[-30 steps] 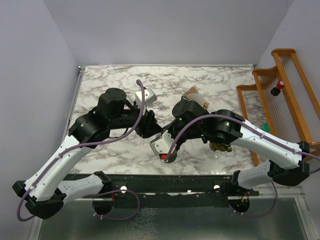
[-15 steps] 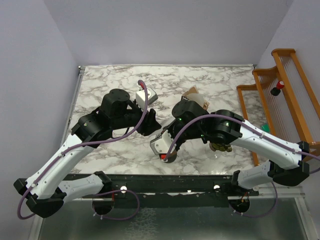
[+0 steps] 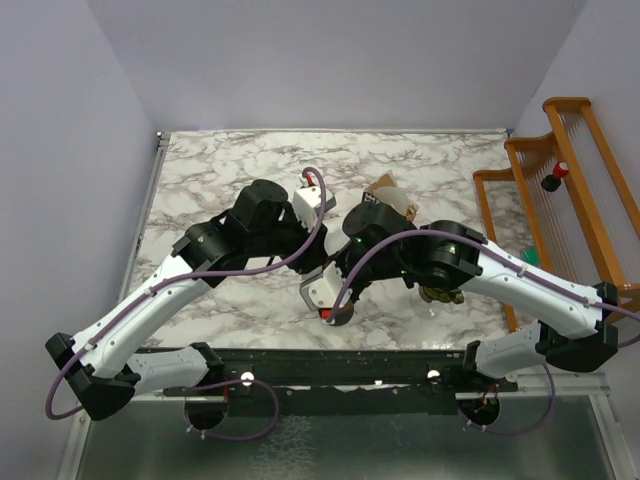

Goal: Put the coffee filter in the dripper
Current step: Place the coffee filter in the coffee dripper.

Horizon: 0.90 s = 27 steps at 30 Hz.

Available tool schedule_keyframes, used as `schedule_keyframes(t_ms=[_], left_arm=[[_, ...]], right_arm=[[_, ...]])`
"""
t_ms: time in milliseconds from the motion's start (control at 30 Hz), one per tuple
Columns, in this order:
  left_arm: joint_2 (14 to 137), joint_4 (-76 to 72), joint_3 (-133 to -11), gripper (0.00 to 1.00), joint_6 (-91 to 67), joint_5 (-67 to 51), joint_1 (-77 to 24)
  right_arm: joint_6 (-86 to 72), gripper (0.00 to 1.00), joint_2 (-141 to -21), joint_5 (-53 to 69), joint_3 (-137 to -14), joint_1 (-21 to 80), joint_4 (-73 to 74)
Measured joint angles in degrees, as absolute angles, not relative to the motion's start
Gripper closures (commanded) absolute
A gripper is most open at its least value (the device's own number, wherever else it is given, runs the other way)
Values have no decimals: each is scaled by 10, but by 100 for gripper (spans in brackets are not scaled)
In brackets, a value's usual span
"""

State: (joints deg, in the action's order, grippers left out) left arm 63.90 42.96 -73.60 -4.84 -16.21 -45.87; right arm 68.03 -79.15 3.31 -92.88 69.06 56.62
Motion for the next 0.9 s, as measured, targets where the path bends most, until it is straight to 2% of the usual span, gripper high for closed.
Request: schedule_keyframes(t_ms=[100, 333, 900], left_arm=[[649, 429, -736, 78, -49, -159, -464], [666, 429, -736, 100, -50, -152, -466], [676, 429, -736, 100, -72, -146, -478]], right_arm=[[680, 99, -789, 34, -925, 692, 566], [675, 99, -763, 37, -900, 697, 568], [620, 100, -700, 56, -809, 697, 598]])
